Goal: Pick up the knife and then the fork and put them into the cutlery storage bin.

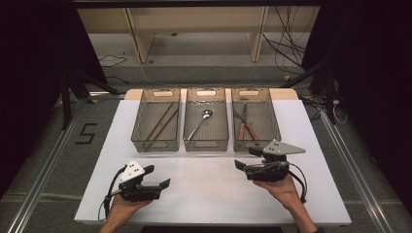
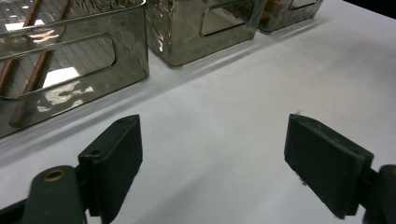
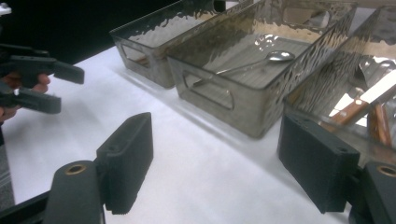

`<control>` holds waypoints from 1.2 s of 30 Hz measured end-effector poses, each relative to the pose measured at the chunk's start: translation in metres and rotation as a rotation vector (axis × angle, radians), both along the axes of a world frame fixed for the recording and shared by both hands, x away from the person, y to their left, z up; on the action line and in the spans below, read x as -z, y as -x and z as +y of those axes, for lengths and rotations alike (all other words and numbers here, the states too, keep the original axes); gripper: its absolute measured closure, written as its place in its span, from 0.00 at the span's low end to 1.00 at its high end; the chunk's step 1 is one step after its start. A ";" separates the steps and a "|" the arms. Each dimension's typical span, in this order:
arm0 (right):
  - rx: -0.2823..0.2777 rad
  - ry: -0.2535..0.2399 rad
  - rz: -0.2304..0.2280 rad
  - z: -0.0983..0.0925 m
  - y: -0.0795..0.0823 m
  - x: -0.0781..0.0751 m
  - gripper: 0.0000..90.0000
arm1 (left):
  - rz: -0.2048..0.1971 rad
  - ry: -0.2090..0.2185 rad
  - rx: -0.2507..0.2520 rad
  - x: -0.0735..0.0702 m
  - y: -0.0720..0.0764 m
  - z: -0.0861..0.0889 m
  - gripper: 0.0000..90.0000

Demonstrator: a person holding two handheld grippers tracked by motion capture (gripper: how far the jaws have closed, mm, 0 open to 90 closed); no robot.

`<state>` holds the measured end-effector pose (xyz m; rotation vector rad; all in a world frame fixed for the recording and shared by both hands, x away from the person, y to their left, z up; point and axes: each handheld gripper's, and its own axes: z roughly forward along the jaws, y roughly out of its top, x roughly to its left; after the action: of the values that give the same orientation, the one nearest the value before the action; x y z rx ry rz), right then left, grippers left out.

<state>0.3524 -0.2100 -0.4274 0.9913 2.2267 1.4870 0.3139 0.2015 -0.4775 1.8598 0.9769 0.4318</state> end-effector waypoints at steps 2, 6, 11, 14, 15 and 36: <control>-0.002 -0.010 0.000 -0.004 0.006 0.005 0.29 | 0.001 -0.001 0.003 0.000 0.000 0.000 0.21; 0.007 -0.018 -0.003 -0.011 0.015 0.011 0.28 | 0.002 -0.001 0.006 0.001 0.001 -0.001 0.21; 0.024 -0.049 -0.014 -0.022 0.027 0.016 0.27 | 0.003 0.005 0.015 0.001 0.001 -0.001 0.21; 0.041 -0.054 -0.016 -0.026 0.032 0.019 0.26 | 0.004 0.005 0.019 0.002 0.001 -0.001 0.21; 0.041 -0.053 -0.015 -0.027 0.034 0.021 0.26 | 0.003 0.007 0.020 0.002 0.002 -0.002 0.21; 0.052 -0.051 -0.029 -0.026 0.046 0.031 0.23 | 0.000 0.019 0.031 0.003 0.002 -0.002 0.21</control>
<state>0.3060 -0.2360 -0.4587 1.0288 2.1362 1.5331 0.3117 0.1996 -0.4801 1.8555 0.9483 0.4030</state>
